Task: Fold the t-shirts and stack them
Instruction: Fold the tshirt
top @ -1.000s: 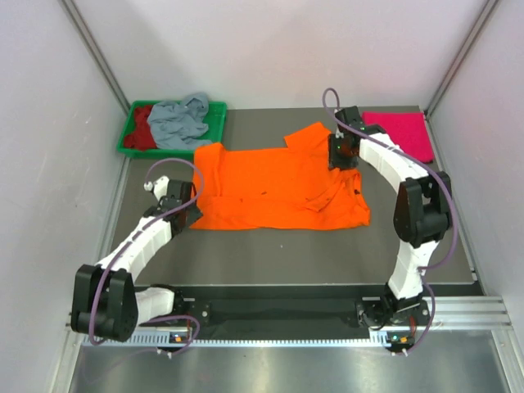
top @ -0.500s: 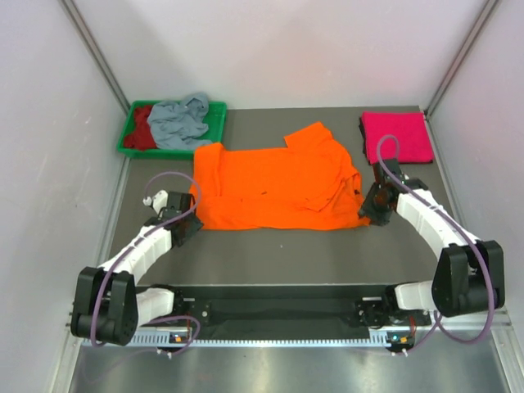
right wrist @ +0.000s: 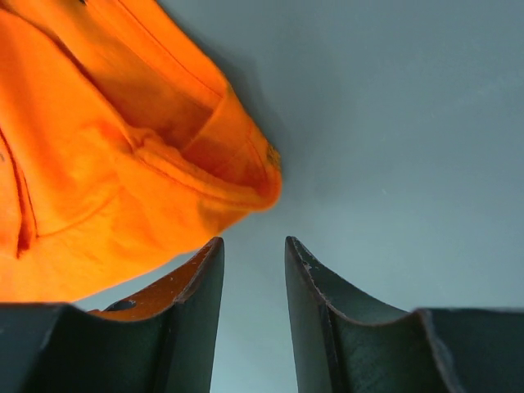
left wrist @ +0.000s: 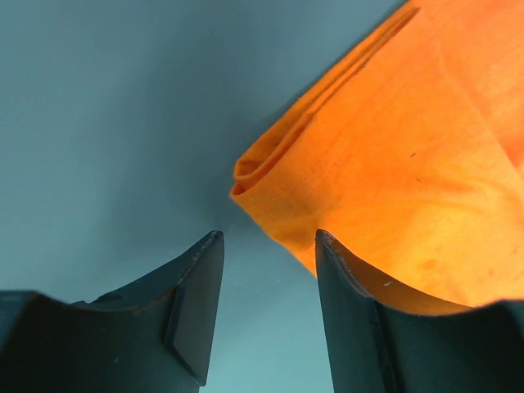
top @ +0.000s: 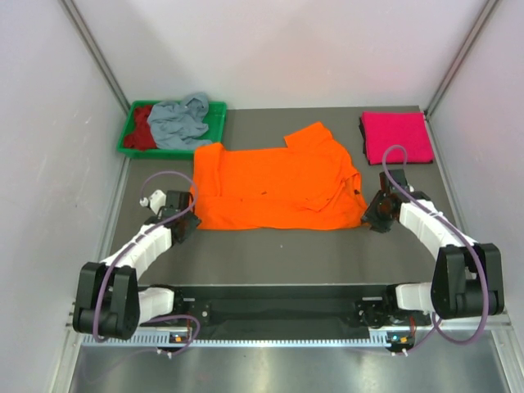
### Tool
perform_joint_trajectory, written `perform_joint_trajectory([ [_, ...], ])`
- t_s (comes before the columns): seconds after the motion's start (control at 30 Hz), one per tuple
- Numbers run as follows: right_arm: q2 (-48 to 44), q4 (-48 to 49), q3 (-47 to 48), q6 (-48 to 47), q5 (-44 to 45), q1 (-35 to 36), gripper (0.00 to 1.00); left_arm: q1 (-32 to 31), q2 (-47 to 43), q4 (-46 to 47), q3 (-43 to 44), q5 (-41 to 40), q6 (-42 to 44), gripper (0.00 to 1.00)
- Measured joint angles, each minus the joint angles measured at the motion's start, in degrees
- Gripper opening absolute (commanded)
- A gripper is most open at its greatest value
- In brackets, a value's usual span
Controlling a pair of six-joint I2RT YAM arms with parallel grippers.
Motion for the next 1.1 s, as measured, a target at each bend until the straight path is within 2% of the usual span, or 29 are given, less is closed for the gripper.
perform_joint_trajectory([
  [0.27,2.2,5.9,-2.7,0.0,1.2,-0.2,0.37,0.0,1.9,1.5,-0.1,-0.6,-0.2,0.43],
  [0.4,4.7,8.6,-3.0,-0.3,2.6,-0.2,0.34,0.0,1.9,2.4,-0.1,-0.9,0.2,0.28],
  [0.43,4.8,9.0,-3.0,-0.5,3.1,-0.2,0.33,0.0,1.8,2.8,-0.2,-1.0,0.5,0.20],
  [0.47,4.8,9.2,-3.0,-0.7,3.7,-0.2,0.31,0.0,1.8,3.0,-0.3,-1.1,0.7,0.16],
  [0.57,5.0,9.7,-3.0,-1.7,5.8,-0.2,0.16,0.0,1.8,3.5,-0.5,-1.8,1.8,0.01],
  [0.6,5.1,9.8,-3.0,-2.1,6.3,-0.2,0.04,0.0,1.8,3.5,-0.5,-1.8,2.3,0.00],
  [0.63,5.2,9.9,-3.0,-2.2,6.6,-0.2,0.00,0.0,1.8,3.7,-0.5,-1.8,2.6,0.00],
  [0.9,4.0,6.9,-2.9,-3.2,7.5,-0.2,0.00,0.0,0.6,2.4,-0.5,-1.6,3.5,0.00],
  [1.1,-1.9,3.3,-5.3,-3.2,7.9,-0.2,0.00,0.0,-5.2,1.2,-2.8,-1.4,2.8,0.00],
])
